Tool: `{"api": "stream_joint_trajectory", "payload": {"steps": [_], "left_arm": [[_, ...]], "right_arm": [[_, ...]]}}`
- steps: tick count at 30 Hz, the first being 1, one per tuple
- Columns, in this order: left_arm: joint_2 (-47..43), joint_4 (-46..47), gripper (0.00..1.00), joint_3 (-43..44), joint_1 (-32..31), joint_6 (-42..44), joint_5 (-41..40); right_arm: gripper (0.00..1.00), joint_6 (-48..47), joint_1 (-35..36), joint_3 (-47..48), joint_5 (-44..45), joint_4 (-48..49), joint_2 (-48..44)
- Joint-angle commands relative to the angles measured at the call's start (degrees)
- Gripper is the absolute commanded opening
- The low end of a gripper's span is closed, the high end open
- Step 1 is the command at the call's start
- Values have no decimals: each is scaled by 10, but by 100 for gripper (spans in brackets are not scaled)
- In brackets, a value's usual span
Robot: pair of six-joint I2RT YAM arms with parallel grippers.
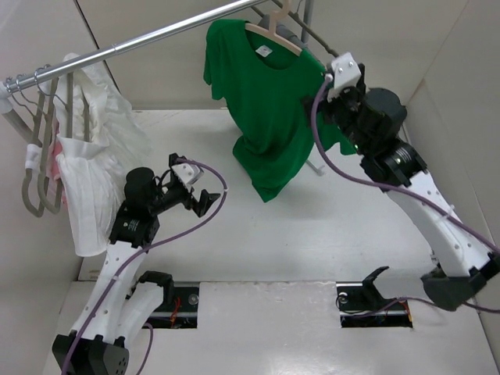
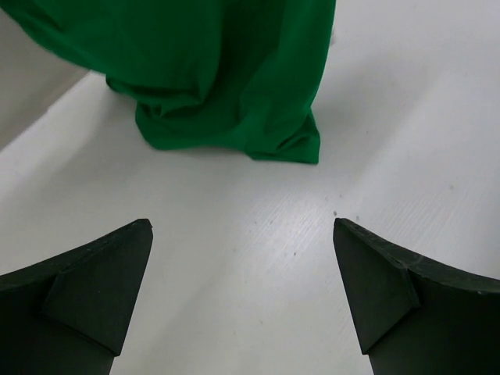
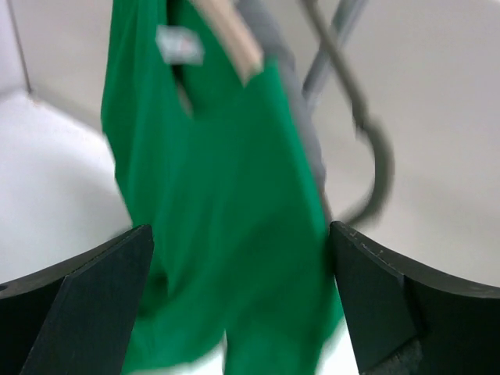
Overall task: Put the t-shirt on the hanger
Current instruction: Hang the hanger with tshirt onto the clothesline
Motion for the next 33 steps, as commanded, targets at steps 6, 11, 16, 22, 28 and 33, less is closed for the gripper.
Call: {"api": "stream_joint_trajectory", "payload": {"steps": [6,11,16,22,28,33], "left_arm": [[-58,94,100,-131,-1,-42,-131],[-69,137,100,-210,-1,-46,-173],[-83,165,100,-233,-1,-41,-199],[-94,184,100,-249,29,-41,-199],[-99,184,100,-249,42,-31,-188],[-99,179,100,-249,42,-31,-181]], "right_arm": [[100,73,-36,-286,-16,-33,-207],[100,173,-96,-513,-72,-25,-252],[100,244,-133,-630,-101,-3,-257],[100,271,-152,-665,-57,-3,-278],[100,213,-162,-627,-46,-44,-255],[100,177,-162,-609,-67,-45,-239]]}}
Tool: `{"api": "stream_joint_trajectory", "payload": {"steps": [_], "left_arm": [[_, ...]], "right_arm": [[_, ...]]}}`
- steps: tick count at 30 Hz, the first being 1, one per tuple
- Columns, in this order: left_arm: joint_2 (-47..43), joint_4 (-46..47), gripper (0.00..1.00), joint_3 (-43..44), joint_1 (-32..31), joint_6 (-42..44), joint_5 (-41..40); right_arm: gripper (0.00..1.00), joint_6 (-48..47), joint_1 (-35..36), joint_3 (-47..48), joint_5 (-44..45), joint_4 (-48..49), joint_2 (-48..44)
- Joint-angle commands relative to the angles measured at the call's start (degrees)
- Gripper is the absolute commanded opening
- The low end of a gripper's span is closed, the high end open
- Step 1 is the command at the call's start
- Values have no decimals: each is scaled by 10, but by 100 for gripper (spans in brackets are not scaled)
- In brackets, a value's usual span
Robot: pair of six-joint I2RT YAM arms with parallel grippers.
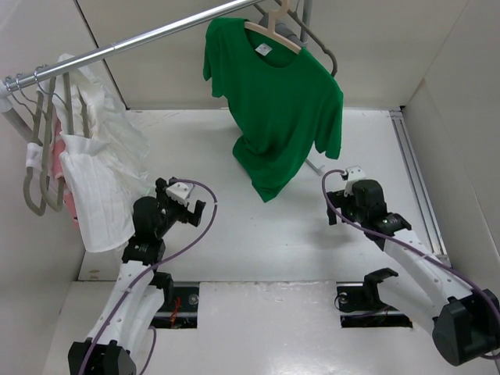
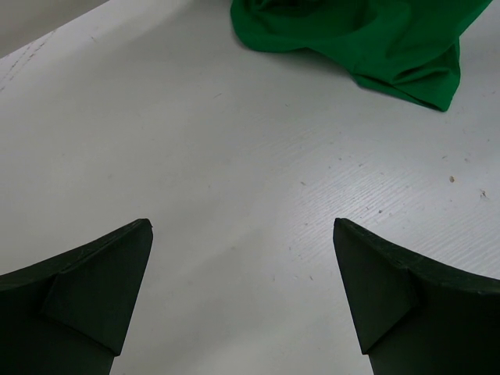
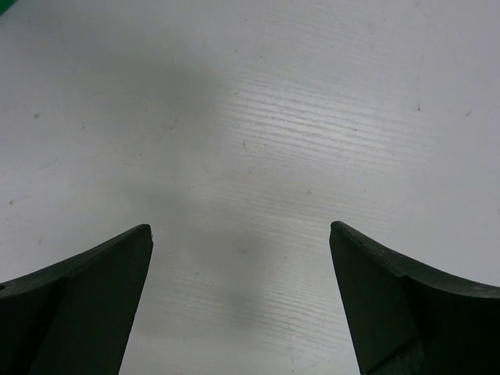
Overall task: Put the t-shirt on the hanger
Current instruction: Hang the hanger with tshirt onto the clothesline
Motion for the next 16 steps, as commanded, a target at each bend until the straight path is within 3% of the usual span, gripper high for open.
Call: {"api": "stream_joint_trajectory", "payload": {"steps": [1,16], "left_arm": [[-8,25,100,-5,3,1,10],[-13,25,100,-5,3,6,10]], "right_arm": [[100,-28,-4,35,-16,8,2],[100,-64,-4,69,7,21,-14]]}}
